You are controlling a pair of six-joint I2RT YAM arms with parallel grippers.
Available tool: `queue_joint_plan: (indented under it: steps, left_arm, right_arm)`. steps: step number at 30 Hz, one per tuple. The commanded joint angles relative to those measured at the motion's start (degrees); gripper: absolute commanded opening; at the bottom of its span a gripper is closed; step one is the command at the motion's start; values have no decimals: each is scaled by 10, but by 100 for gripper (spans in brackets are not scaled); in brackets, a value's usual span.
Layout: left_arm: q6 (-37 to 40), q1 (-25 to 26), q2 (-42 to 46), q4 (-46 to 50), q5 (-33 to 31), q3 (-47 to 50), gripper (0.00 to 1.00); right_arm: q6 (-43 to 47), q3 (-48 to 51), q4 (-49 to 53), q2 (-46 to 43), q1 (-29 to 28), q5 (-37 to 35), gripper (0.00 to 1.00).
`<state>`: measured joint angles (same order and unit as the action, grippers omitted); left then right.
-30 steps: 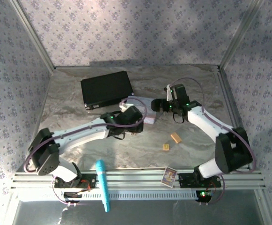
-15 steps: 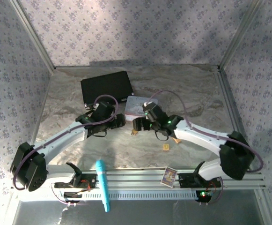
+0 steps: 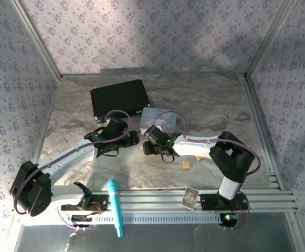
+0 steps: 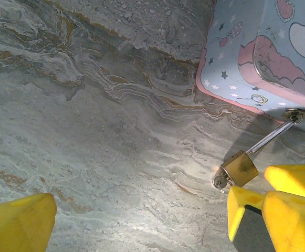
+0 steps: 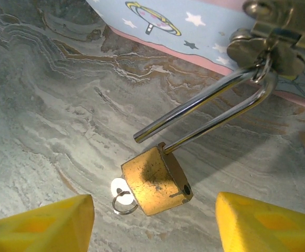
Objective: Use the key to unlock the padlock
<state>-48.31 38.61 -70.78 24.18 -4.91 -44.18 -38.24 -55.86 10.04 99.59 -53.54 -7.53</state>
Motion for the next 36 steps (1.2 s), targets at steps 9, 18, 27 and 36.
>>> queue_joint_plan:
  steps: [9,18,27,36]
  left_arm:
    - [-3,-5,13,-4,-6,-3,100]
    - [-3,-5,3,-5,-4,-10,100]
    - [-2,-4,-10,-10,-2,-18,100]
    - [37,8,-30,7,-42,-60,100]
  right_arm:
    - [-32,-11,4,40,-3,-40,55]
    - [-40,-10,-26,56,0,-14,45]
    - [-63,58,-67,17,4,-3,31]
    - [-43,131,-169,-16,41,62,14]
